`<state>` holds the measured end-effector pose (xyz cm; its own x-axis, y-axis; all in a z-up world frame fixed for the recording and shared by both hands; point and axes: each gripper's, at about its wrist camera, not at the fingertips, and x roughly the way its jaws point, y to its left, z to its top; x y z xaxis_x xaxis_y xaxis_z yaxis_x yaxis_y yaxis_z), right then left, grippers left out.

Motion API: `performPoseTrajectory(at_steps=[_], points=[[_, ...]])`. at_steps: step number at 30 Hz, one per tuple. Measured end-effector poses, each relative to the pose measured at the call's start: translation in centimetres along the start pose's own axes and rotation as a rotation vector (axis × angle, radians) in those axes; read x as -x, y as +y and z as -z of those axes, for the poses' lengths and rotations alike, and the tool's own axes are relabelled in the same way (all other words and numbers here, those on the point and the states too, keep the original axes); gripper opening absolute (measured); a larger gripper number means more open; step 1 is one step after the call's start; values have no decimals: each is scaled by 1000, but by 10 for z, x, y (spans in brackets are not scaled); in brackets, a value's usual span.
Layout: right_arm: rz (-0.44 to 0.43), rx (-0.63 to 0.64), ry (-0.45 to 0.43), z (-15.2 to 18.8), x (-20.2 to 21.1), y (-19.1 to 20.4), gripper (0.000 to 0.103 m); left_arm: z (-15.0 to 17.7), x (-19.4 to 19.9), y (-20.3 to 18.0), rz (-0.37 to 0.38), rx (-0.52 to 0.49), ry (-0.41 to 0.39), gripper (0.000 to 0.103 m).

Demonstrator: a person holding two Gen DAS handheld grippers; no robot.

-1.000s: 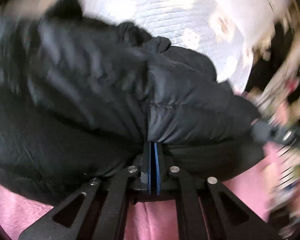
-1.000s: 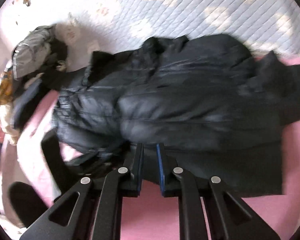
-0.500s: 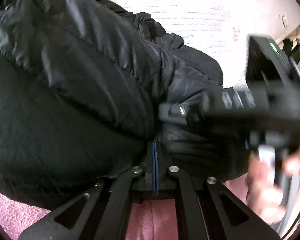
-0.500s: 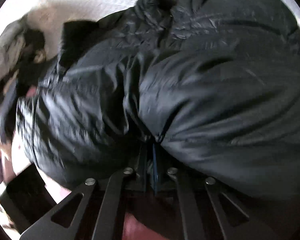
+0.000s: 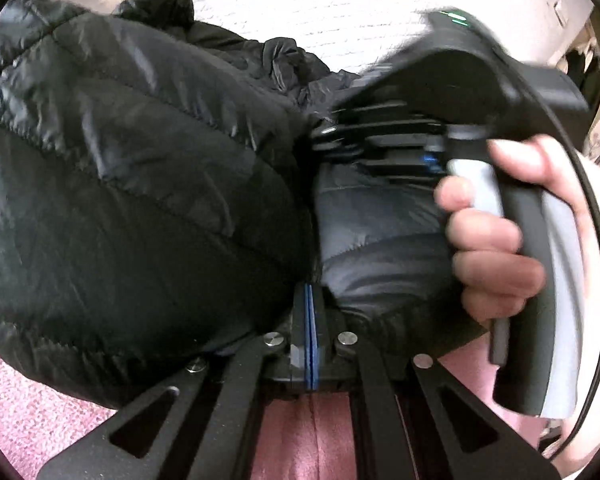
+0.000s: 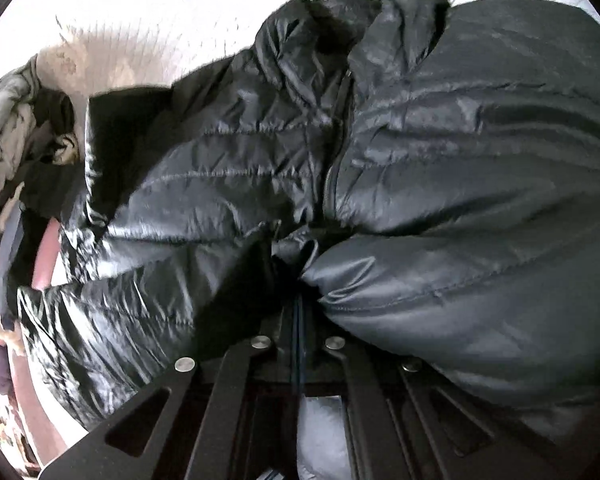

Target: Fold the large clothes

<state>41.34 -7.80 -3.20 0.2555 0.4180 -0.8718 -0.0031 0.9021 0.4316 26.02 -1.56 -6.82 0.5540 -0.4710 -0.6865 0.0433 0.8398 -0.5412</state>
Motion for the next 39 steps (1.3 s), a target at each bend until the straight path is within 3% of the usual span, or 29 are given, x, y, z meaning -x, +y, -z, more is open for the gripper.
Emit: performPoseTrajectory(at_steps=[2, 6, 9, 12, 13, 15, 17, 19, 21, 24, 26, 28, 31, 34, 35, 39], points=[[14, -39, -88, 1, 26, -9, 0, 2, 4, 0, 6, 2, -5, 4], [-28, -62, -208, 44, 91, -28, 2, 11, 14, -31, -123, -161, -38, 1], [-12, -12, -239, 87, 141, -43, 2, 11, 31, -42, -99, -207, -71, 6], [94, 55, -284, 115, 179, -57, 3, 8, 65, -53, -110, -282, -155, 25], [137, 65, -301, 123, 191, -63, 4, 7, 77, -55, -112, -292, -181, 40], [152, 45, -312, 134, 201, -76, 15, -2, 97, -53, -106, -275, -220, 76], [117, -9, -322, 146, 206, -90, 46, -5, 115, -46, -114, -230, -243, 88], [91, -58, -338, 159, 207, -101, 66, -6, 125, -39, -160, -194, -219, 91], [81, -93, -341, 165, 203, -106, 72, 5, 136, -36, -172, -209, -197, 99], [141, -52, -364, 164, 190, -95, 73, 23, 145, -33, -257, -285, -230, 102], [266, 110, -403, 163, 183, -69, 73, 25, 140, -34, -298, -361, -204, 102], [314, 315, -384, 166, 173, -42, 76, 18, 132, -35, -309, -426, -167, 102], [367, 495, -357, 166, 159, -16, 76, 6, 124, -30, -282, -447, -129, 102], [452, 574, -366, 160, 152, -2, 78, -6, 118, -24, -320, -499, -62, 102], [453, 588, -344, 158, 149, -1, 85, -10, 119, -22, -342, -520, -51, 102], [461, 608, -313, 162, 147, -5, 86, -27, 132, -5, -389, -533, -62, 102]])
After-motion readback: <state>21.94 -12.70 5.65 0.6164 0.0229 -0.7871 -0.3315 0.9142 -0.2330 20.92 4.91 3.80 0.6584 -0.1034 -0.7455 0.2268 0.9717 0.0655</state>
